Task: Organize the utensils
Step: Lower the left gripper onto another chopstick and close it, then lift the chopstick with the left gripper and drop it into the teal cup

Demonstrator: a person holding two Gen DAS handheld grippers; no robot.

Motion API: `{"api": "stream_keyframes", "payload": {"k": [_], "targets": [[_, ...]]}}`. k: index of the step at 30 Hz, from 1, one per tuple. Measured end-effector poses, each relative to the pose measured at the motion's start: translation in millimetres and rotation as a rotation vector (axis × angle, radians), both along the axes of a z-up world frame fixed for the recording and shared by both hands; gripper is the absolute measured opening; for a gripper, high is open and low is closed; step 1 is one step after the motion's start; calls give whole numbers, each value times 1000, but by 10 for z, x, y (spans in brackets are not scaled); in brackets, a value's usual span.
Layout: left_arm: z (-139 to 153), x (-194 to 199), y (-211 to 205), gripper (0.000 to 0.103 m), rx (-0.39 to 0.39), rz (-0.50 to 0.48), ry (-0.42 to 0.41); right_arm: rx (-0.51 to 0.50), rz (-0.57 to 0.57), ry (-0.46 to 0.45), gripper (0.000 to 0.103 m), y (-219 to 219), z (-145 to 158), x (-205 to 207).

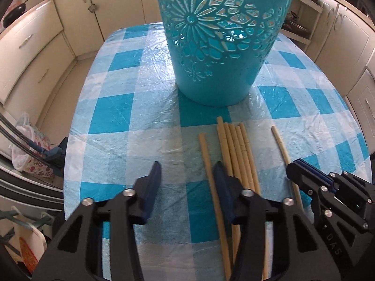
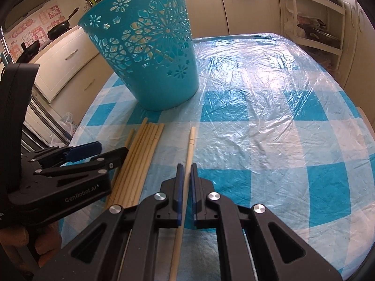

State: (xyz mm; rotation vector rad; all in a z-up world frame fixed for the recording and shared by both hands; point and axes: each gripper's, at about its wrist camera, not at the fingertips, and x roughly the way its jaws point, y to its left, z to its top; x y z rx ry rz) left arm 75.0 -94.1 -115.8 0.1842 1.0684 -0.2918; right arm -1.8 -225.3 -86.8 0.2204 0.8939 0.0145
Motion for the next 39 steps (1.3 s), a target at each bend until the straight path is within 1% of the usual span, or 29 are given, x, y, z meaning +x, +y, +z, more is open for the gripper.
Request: {"api": "stream_keyframes", "payload": {"k": [2, 4, 6, 10, 13, 16, 19, 24, 27, 31, 34, 37, 39], "targets": [[12, 5, -1, 15, -6, -10, 7, -5, 0, -3, 7, 6, -3, 7], [17, 23, 23, 7, -34, -15, 29, -12, 2, -6, 7, 15, -5, 15], [19, 33, 48, 5, -42, -23, 36, -25, 6, -9, 7, 34, -7, 23], [31, 71, 148, 5, -80, -28, 71, -110, 23, -22, 7, 138, -9, 40], [251, 25, 292, 5, -117, -24, 38, -118, 22, -24, 7, 142, -9, 43], [580, -14, 480, 5, -188, -21, 11, -104, 18, -24, 7, 116, -11, 44], [943, -32, 627, 5, -253, -29, -30, -106, 17, -23, 7, 119, -11, 45], [1557, -105, 712, 5, -340, -48, -138, -91, 14, -25, 7, 106, -11, 40], [1803, -147, 715, 5, -376, -61, -185, -90, 13, -25, 7, 105, -10, 40], [2071, -167, 660, 5, -403, -74, -250, -81, 13, -25, 7, 92, -9, 36], [2326, -117, 609, 5, -427, -69, -345, -77, 12, -25, 7, 83, -11, 46], [2564, -54, 593, 5, -489, -61, -443, -70, 11, -25, 7, 79, -10, 47], [2669, 63, 570, 5, -543, -40, -513, -65, 11, -26, 7, 69, -8, 45]]}}
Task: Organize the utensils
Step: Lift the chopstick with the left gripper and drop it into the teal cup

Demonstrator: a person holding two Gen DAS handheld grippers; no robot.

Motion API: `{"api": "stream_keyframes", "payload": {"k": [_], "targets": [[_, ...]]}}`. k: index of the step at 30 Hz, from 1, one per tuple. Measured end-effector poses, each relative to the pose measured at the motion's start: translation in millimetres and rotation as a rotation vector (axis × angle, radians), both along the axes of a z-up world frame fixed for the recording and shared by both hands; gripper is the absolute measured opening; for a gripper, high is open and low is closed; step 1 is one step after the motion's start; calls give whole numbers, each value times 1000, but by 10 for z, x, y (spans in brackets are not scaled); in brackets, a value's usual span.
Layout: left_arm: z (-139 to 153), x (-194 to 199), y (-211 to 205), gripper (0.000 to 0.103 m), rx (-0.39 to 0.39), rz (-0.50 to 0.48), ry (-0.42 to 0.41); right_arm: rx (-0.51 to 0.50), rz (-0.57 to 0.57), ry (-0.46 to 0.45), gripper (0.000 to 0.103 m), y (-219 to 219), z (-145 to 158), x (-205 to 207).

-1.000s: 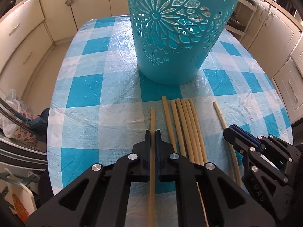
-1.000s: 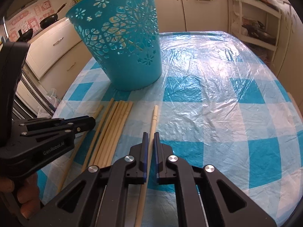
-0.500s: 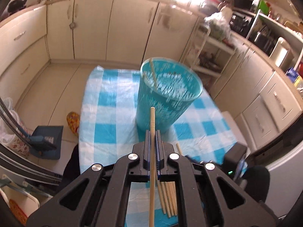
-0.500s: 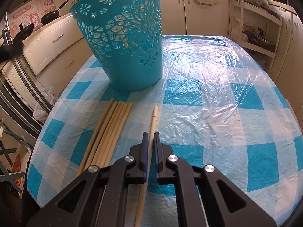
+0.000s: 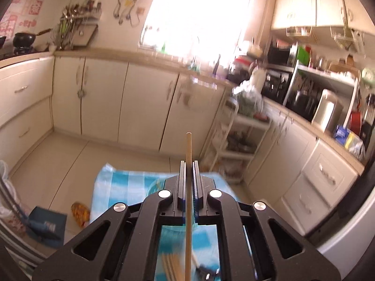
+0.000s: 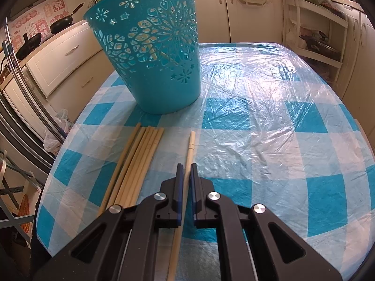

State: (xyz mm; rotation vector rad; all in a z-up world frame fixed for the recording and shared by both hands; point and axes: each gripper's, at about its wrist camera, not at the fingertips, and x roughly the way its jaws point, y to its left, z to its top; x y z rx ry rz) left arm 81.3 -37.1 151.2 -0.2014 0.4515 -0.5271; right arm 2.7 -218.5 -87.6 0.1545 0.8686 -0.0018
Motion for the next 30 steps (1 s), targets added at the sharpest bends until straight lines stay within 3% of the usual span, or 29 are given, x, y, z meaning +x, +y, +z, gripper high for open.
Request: {"api": "stream_keyframes", "payload": {"k": [8, 16, 30], "targets": [[-36, 526, -314, 5, -72, 119, -119, 10, 2, 0, 7, -29, 6, 0], [-496, 959, -547, 5, -79, 223, -96, 24, 4, 2, 7, -58, 8, 0], [-1075, 913, -559, 5, 65, 228, -2, 38, 7, 2, 9, -47, 0, 10]]}}
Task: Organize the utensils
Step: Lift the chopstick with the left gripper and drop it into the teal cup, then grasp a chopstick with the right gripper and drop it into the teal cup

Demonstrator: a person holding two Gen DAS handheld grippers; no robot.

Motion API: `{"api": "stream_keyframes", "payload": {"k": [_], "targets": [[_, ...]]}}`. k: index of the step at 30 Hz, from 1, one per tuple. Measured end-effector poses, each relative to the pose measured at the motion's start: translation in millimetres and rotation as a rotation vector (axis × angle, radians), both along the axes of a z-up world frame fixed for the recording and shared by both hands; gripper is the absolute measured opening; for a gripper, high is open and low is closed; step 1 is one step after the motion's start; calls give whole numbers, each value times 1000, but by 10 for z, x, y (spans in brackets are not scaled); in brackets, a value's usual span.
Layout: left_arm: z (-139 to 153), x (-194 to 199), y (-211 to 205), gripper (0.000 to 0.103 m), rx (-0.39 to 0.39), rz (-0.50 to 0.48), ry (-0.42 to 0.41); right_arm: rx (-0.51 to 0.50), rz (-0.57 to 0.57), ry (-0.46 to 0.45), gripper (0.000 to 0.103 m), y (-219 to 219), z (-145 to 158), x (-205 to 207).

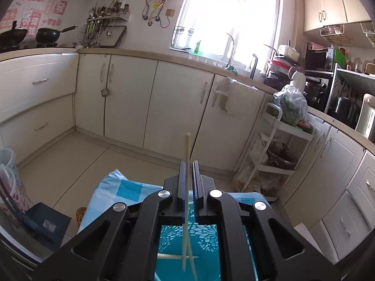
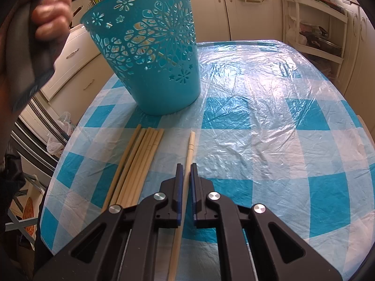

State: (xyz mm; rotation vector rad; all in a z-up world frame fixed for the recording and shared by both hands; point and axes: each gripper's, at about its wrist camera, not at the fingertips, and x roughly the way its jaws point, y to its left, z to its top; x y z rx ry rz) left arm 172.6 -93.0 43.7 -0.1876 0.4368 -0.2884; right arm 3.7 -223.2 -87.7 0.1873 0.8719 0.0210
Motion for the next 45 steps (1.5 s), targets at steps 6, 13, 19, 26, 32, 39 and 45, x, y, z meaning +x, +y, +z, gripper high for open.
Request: {"api": "stream_keyframes", "payload": {"k": [6, 13, 19, 26, 32, 39, 45], "targets": [[-19, -289, 317, 51, 30, 26, 30, 13, 29, -4, 22, 45, 4, -14], [-38, -837, 940, 71, 57, 60, 47, -171, 27, 11, 9, 221, 9, -32], [-322, -1216, 1280, 74, 53, 53, 175, -222, 27, 23, 6, 259, 46, -89], [-637, -1505, 1516, 80, 68, 26, 284, 31, 3, -167, 6, 2, 740, -489], [-654, -1575, 1619, 80, 47, 29, 312, 141, 11, -398, 6, 31, 1530, -335], [-533, -1599, 1592, 82, 30, 18, 300, 131, -44, -596, 6, 158, 2076, 518], [-545, -1587, 1660, 83, 13, 30, 304, 91, -110, -613, 6, 198, 2068, 1120]]}}
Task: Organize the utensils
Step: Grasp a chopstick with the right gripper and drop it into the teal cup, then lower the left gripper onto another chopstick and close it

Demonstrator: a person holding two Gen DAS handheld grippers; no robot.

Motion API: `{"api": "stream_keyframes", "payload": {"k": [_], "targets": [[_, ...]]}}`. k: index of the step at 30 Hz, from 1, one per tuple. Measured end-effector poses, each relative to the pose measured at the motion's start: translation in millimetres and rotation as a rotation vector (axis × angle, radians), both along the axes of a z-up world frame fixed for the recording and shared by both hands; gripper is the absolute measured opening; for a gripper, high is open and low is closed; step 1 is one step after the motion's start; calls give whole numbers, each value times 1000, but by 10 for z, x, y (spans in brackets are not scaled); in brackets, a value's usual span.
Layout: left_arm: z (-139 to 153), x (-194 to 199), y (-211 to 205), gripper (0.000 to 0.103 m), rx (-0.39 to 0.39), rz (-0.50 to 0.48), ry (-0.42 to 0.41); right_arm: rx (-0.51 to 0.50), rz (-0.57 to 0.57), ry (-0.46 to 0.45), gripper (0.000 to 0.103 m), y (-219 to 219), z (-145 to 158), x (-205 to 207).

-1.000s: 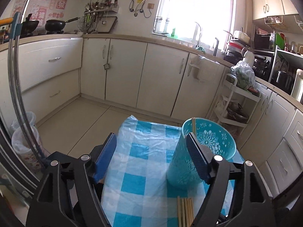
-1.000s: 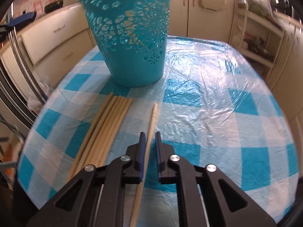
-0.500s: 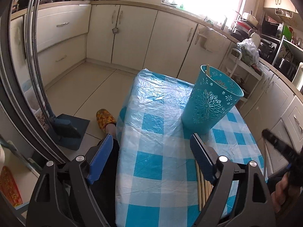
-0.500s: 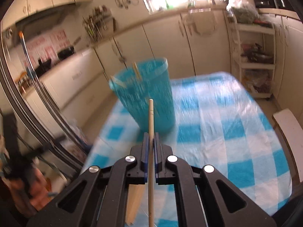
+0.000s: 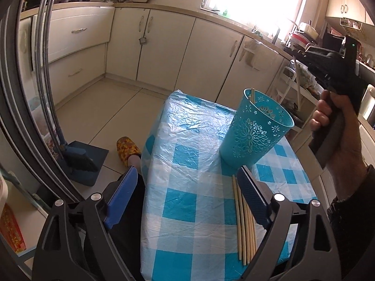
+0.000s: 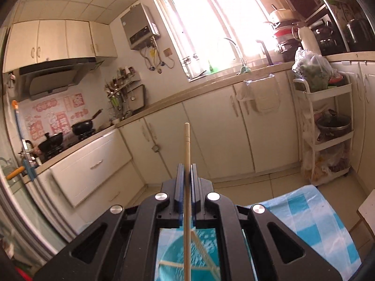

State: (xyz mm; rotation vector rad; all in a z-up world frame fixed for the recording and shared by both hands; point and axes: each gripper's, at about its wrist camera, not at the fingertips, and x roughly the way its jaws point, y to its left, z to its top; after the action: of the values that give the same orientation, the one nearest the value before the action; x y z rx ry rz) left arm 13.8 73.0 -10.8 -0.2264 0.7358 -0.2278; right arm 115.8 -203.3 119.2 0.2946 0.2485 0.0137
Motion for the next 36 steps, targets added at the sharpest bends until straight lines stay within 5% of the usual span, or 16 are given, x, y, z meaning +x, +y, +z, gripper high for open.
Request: {"api": "stream_keyframes", "payload": {"k": [5, 15, 23, 30, 36], "targets": [[-59, 71, 87, 83, -24, 22, 20, -51, -10, 102, 6, 29, -267, 219], [-31, 49, 128, 84, -43, 39, 14, -111, 43, 181, 8, 88, -464, -15], [118, -86, 206, 89, -55, 72, -24, -108, 75, 122, 20, 81, -410, -1083], [96, -205, 165, 90, -46, 54, -10, -79, 99, 458, 19, 120, -1455, -1453], [84, -317, 105, 90, -21, 30, -2, -100, 104, 576, 17, 215, -1896, -1217]]}}
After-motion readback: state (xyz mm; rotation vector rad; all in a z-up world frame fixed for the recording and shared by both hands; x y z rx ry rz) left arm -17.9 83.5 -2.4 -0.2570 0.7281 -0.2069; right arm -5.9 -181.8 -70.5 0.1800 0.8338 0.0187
